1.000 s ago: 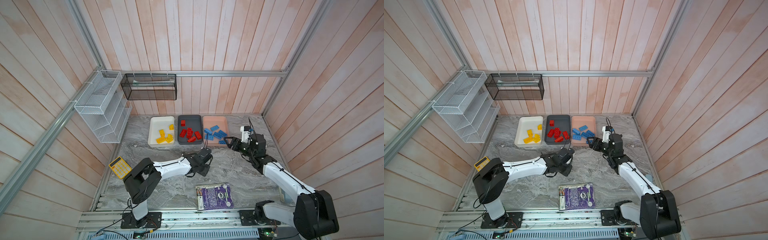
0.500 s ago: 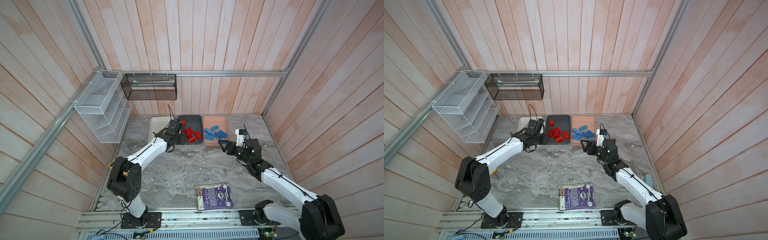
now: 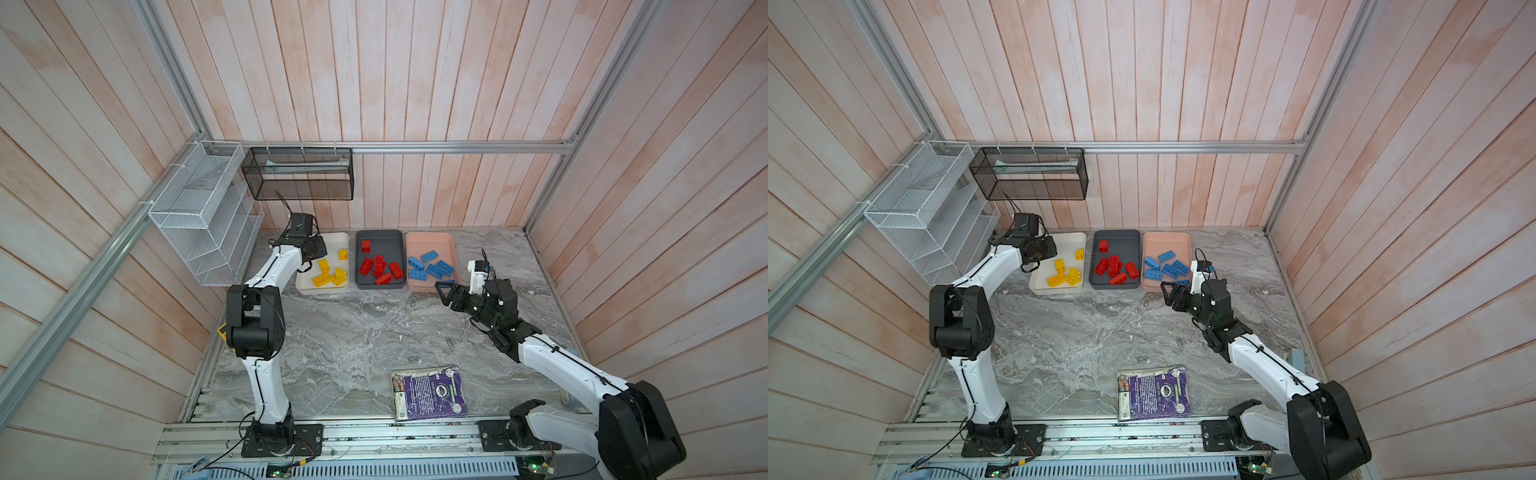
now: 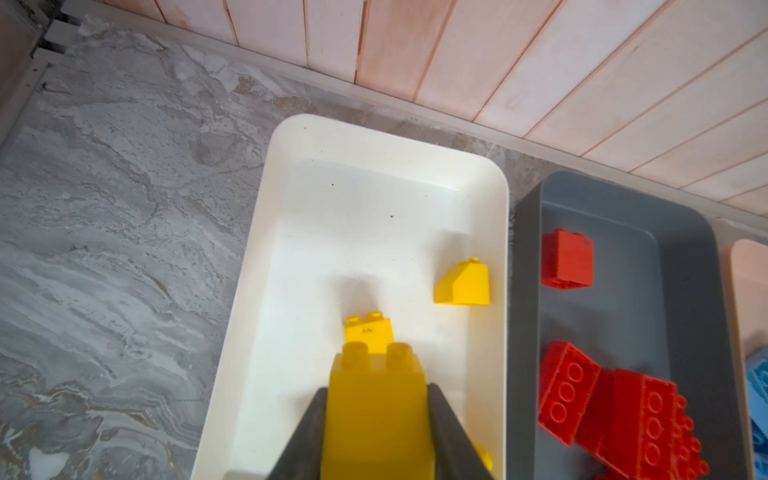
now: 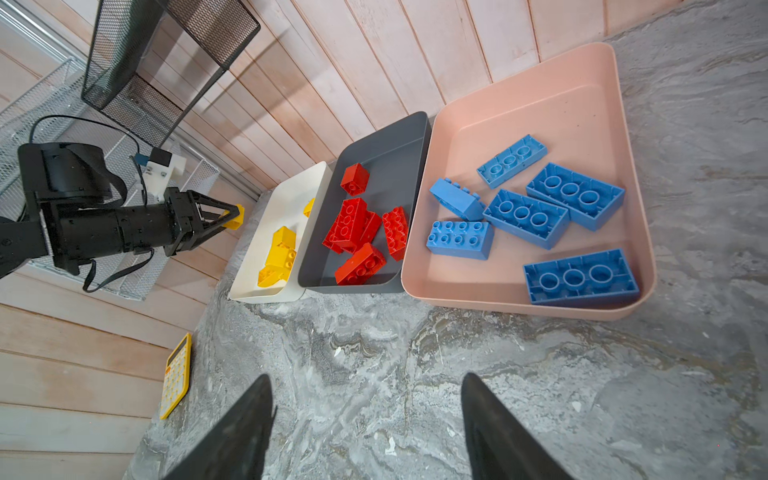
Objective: Sort the legos into containers by color
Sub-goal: 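Open the left gripper to drop the yellow brick into the white tray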
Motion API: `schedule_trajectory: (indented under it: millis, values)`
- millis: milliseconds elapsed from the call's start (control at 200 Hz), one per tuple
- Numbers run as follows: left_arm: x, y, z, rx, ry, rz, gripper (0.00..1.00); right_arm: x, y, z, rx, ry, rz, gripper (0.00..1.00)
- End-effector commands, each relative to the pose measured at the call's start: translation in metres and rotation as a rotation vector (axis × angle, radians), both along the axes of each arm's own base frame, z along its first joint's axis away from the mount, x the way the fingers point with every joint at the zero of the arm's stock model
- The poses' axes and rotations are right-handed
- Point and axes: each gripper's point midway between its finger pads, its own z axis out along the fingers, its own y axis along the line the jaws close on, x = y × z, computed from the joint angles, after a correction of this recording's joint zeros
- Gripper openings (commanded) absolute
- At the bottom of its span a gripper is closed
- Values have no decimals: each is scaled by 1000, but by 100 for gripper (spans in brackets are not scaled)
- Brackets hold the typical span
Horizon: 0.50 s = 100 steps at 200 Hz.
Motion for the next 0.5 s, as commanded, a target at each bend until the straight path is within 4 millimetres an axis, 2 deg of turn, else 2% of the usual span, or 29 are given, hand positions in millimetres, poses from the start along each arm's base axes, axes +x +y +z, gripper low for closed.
schedule_trajectory:
  millis: [0,30,55,170,225,325,430,495]
  values:
    - [7,2,-16,-15,30,-9,28,5,-6,-2,-36,-24,-36,72]
    - [9,2,-20,-16,34,-9,28,6,-8,-3,-44,-24,-46,72]
    - [10,3,-23,-18,36,-9,29,1,2,-3,-48,-26,-24,72]
    - [16,4,-31,-23,40,-10,32,2,0,-3,-64,-34,-42,72]
    - [18,3,-30,-24,37,-13,36,3,-2,-5,-73,-34,-49,72]
    - [21,3,-23,-25,19,-17,47,5,-6,-5,-96,-48,-68,74]
    - [22,1,-10,-31,-5,-28,61,9,-14,-5,-136,-63,-110,85]
    - [22,-3,0,-48,-31,-48,67,10,-18,-2,-154,-77,-124,90]
